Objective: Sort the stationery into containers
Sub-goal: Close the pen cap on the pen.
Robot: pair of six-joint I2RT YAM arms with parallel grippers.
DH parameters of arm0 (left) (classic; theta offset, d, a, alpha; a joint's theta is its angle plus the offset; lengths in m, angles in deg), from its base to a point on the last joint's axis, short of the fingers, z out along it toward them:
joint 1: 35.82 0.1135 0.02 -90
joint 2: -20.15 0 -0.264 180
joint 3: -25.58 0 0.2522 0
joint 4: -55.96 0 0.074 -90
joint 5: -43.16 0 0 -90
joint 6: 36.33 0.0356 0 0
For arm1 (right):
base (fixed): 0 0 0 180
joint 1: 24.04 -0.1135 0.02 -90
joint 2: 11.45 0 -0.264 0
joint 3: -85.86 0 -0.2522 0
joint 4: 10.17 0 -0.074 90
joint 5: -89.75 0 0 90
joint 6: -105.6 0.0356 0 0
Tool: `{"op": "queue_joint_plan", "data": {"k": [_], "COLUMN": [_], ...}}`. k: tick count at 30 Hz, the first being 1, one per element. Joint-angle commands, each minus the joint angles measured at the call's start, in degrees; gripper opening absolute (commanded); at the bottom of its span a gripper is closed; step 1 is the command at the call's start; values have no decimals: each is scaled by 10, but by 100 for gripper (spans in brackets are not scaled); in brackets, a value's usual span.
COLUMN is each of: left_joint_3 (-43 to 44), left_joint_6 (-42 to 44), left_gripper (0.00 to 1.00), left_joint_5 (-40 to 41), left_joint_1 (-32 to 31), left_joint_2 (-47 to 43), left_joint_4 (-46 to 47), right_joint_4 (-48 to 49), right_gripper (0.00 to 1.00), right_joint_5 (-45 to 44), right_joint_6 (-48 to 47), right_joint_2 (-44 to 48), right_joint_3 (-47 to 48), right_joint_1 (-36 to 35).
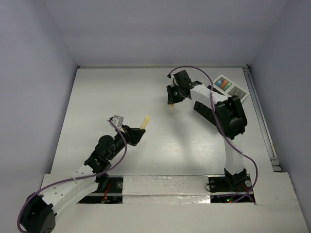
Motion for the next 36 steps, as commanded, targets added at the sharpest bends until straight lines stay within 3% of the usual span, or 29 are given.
{"op": "queue_joint_plan", "data": {"k": [1,3,11,19,36], "left_joint_3": [9,20,57,83,91], "left_joint_6": [-12,-14,-19,19,39], "left_gripper": [0,0,0,0,0], "left_joint_5": [35,43,111,141,166], "left_joint_1": [3,3,3,-22,-39], "left_joint_2": [21,43,119,213,218], "left_joint_4": [48,52,67,124,140], "right_joint_4": [254,381,625,657,638], "right_gripper": [3,2,2,3,5], "right_joint_5": [37,64,34,6,8], "right_joint_6": [187,268,439,501,511], "right_joint_2": [130,183,287,269,229], "right_joint_3": [-124,-186,-395,-403,-387], "right_joint_1": [-18,-23,-82,-105,-121]}}
